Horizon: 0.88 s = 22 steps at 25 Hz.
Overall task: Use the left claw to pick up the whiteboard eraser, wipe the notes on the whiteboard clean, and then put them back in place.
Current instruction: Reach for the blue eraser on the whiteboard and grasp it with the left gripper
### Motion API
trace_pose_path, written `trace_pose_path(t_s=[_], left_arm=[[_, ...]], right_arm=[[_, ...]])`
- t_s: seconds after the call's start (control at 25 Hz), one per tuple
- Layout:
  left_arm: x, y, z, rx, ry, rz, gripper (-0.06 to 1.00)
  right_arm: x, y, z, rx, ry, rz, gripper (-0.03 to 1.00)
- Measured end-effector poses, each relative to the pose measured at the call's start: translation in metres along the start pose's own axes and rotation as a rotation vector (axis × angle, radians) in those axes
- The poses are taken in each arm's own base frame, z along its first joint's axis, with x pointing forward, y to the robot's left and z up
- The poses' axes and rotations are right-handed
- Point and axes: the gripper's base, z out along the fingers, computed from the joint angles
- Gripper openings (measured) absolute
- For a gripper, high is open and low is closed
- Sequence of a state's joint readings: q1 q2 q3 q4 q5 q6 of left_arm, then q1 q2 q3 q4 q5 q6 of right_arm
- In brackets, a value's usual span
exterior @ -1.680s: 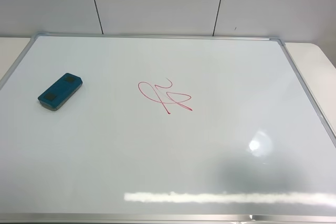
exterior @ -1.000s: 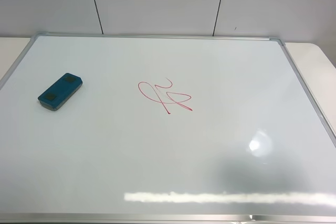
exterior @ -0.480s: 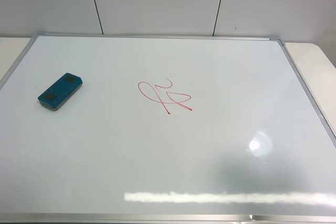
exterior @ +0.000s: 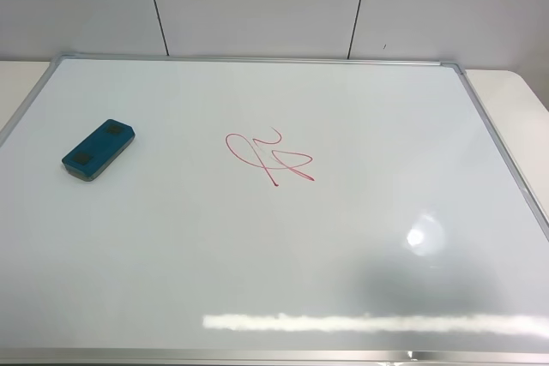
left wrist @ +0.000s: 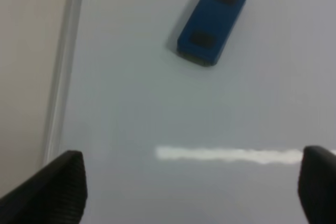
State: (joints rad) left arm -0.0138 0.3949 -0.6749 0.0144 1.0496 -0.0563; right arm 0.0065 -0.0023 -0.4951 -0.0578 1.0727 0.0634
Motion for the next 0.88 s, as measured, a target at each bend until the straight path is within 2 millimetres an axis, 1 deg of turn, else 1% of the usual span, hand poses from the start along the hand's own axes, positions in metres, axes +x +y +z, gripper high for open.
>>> trace_pose_path(t_s=[0.16, 0.24, 0.36, 0.52, 0.6, 0.68, 0.88], left_arm=[[-0.031, -0.002, 0.021, -0.001, 0.048, 0.048, 0.8], [-0.044, -0.003, 0.038, -0.001, 0.07, 0.059, 0.79], [-0.058, -0.004, 0.066, -0.001, 0.102, 0.066, 0.79], [-0.066, -0.005, 0.104, -0.003, 0.156, 0.074, 0.79], [-0.07, -0.005, 0.118, -0.003, 0.185, 0.075, 0.79], [-0.073, -0.005, 0.132, -0.004, 0.218, 0.074, 0.79], [-0.075, -0.006, 0.155, 0.001, 0.245, 0.08, 0.78]], right_arm=[[0.0, 0.0, 0.0, 0.0, 0.0, 0.0, 0.99], [0.0, 0.0, 0.0, 0.0, 0.0, 0.0, 0.99], [0.0, 0.0, 0.0, 0.0, 0.0, 0.0, 0.99], [0.0, 0.0, 0.0, 0.0, 0.0, 0.0, 0.99], [0.0, 0.0, 0.0, 0.0, 0.0, 0.0, 0.99], [0.0, 0.0, 0.0, 0.0, 0.0, 0.0, 0.99], [0.0, 0.0, 0.0, 0.0, 0.0, 0.0, 0.99]])
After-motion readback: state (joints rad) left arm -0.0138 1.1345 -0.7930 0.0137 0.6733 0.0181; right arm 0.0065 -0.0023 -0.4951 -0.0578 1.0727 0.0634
